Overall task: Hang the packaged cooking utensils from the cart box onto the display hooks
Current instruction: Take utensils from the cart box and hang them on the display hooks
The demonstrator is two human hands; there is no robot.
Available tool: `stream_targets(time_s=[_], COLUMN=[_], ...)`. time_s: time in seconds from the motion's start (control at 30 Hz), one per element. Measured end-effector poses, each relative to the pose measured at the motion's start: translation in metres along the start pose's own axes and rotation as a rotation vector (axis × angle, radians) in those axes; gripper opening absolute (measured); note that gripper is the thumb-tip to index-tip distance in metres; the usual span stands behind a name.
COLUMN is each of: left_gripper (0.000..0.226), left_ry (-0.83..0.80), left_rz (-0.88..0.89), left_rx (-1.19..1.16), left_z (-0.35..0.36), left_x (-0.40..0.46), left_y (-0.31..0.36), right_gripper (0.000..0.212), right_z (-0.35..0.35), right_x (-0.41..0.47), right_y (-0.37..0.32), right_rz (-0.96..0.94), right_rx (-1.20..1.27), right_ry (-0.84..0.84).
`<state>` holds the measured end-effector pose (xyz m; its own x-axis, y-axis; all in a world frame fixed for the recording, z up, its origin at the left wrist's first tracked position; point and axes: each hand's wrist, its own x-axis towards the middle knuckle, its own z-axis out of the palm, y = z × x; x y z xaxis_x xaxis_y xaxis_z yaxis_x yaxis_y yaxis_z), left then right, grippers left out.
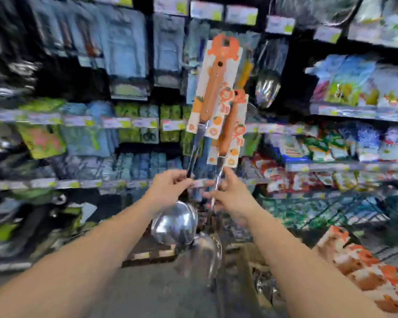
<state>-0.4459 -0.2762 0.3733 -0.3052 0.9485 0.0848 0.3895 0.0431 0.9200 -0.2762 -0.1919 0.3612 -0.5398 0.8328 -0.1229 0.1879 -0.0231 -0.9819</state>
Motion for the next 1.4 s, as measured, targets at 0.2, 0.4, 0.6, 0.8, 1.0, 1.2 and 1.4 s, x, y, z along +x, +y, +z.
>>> stream_targets(time_s=[0.2,0.4,0.6,0.8,1.0,1.2,1.4], left_gripper=[0.03,0.02,0.018,0.026,0.011,0.013,0.019], left_ry=[0.263,0.528,0.745,0.914,0.95,0.957,0.932], left_rz=[0.003,0.011,-0.011,-0.004,0.083,0.142,0.242], left_rx=[0.074,0.224,0.237,0.267,0.151,0.179,0.108], left_z=[-0.2,-0.403,-0.546,-0.643,-0.711,-0.793,-0.87], left_x=[-0.087,-0.172,-0.234,-0.243,-0.203,-0.127,-0.055], left_y=[-0.035,-0.062,-0.068,-0.074,-0.076,-0.075,-0.061], right_gripper=[0.019,0.033,0.034,0.043,0.041,0.051,0.044], right_z=[0.218,0.434,0.596,0.69,0.741,0.779,0.812], right_x=[0.007,0.011,0.002,0.013,0.066,0.137,0.203], right_y=[-0.073,-0.157,-0.225,-0.279,-0.337,-0.402,-0.479], right_rz=[-0.214,-0.337,-0.35,-0.394,-0.445,-0.473,-0.574], right_rx=[-0.037,-0.078,-0.022,0.006,-0.04,0.095,0.18], right_ry=[-0.11,-0.305,-0.458,-0.489,-0.576,-0.524,-0.376])
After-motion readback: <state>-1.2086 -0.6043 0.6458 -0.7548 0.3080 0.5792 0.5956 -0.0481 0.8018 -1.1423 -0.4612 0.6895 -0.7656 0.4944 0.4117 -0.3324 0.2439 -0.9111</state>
